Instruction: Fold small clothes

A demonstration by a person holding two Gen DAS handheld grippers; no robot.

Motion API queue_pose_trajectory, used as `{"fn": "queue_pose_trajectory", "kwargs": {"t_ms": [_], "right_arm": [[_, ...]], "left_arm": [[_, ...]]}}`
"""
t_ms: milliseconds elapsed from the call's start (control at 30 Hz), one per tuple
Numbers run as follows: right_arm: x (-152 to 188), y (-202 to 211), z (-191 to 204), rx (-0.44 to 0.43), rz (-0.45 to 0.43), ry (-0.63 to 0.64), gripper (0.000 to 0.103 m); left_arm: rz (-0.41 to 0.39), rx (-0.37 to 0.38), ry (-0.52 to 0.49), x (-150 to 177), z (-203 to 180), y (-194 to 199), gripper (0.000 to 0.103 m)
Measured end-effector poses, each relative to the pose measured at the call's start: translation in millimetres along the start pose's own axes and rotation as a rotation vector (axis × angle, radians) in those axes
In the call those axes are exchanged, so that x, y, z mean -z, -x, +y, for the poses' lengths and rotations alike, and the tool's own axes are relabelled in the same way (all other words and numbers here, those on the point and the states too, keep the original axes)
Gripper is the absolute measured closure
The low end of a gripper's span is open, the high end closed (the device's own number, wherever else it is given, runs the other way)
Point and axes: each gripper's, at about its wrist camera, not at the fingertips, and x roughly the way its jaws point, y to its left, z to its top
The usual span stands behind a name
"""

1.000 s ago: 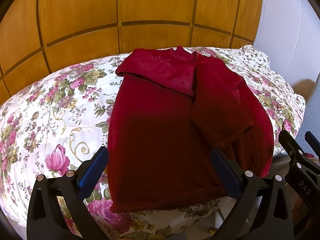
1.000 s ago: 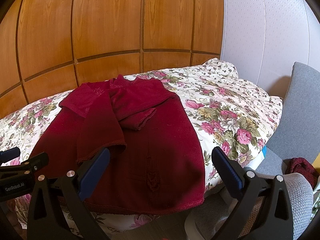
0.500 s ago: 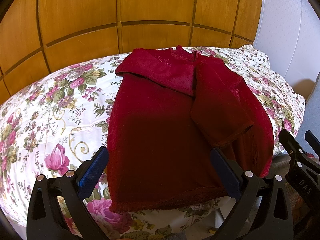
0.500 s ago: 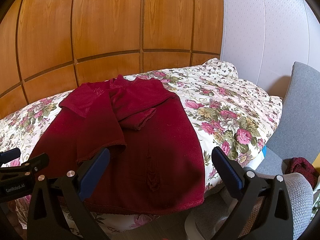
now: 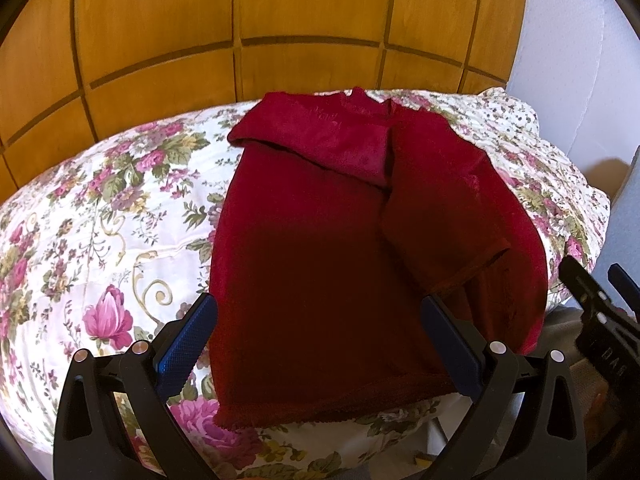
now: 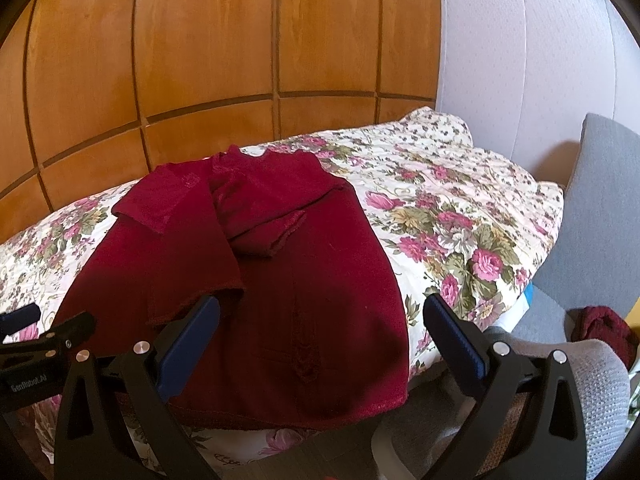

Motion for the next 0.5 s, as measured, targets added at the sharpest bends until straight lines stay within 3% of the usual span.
{"fn": "queue_pose_trajectory", "kwargs": {"t_ms": [167,300,500], "right_arm": [[-1.4,-18.5,-10.5,-0.033,0.078,-0.060,0.002],[-2.7,-36.3,-11.9,-0.097,0.158,-0.080,0.002],[-9.9,-50.0,5.1,-0.161,0.184,0.000,0.002]], "left_arm": [[0.083,0.021,0.024,1.7,7.7,-18.9,0.003],[0.095,0.024,0.037,0.6,12.4,-26.5,0.003],[0.100,-0.010,0.016,-11.4,17.5,-45.8,0.003]]}}
